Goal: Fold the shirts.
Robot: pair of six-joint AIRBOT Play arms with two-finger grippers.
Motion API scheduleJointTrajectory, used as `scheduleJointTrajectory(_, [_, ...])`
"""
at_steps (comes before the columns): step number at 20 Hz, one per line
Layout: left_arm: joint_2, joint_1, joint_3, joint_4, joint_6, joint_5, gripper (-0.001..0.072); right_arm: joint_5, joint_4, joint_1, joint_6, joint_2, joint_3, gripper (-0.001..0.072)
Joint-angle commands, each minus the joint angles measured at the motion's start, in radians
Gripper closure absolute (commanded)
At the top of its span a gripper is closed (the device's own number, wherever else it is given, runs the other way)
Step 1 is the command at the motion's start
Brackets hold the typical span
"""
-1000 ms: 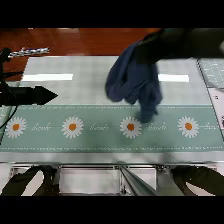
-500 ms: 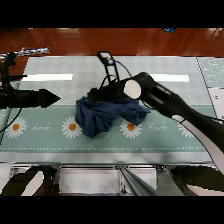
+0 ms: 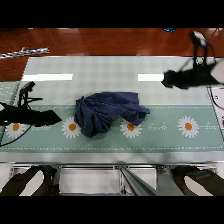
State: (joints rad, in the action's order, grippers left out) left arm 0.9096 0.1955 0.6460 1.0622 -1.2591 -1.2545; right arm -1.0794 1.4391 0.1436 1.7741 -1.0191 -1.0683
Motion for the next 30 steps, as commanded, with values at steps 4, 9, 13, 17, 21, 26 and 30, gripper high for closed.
scheduleJointTrajectory(4, [0.218,-0.007,-0.100,-0.303,0.078,0.099,0.0202,0.125,-0.313,-0.047,-0.018,0.273,0.559,0.0304])
scheduleJointTrajectory(9, [0.368,-0.109,-0.098,-0.428,0.078,0.251,0.0202,0.153,-0.359,0.064,-0.039,0.273,0.613,0.0305])
scheduleJointTrajectory(13, [0.424,-0.202,-0.054,-0.435,0.104,0.304,0.0557,0.197,-0.363,0.074,-0.020,0.266,0.613,0.0306])
scheduleJointTrajectory(17, [0.422,-0.214,-0.003,-0.435,0.137,0.277,0.0687,0.222,-0.457,0.074,-0.090,0.145,0.613,0.0306])
scheduleJointTrajectory(21, [0.422,-0.215,0.009,-0.435,0.137,0.266,0.0687,0.303,-0.604,0.074,-0.183,-0.008,0.598,0.0308])
scheduleJointTrajectory(26, [0.422,-0.215,0.009,-0.434,0.148,0.247,0.0687,0.343,-0.679,0.074,-0.248,-0.198,0.502,0.0308])
scheduleJointTrajectory(30, [0.422,-0.215,0.009,-0.434,0.149,0.248,0.0687,0.312,-0.697,0.097,-0.287,-0.348,0.352,0.0403])
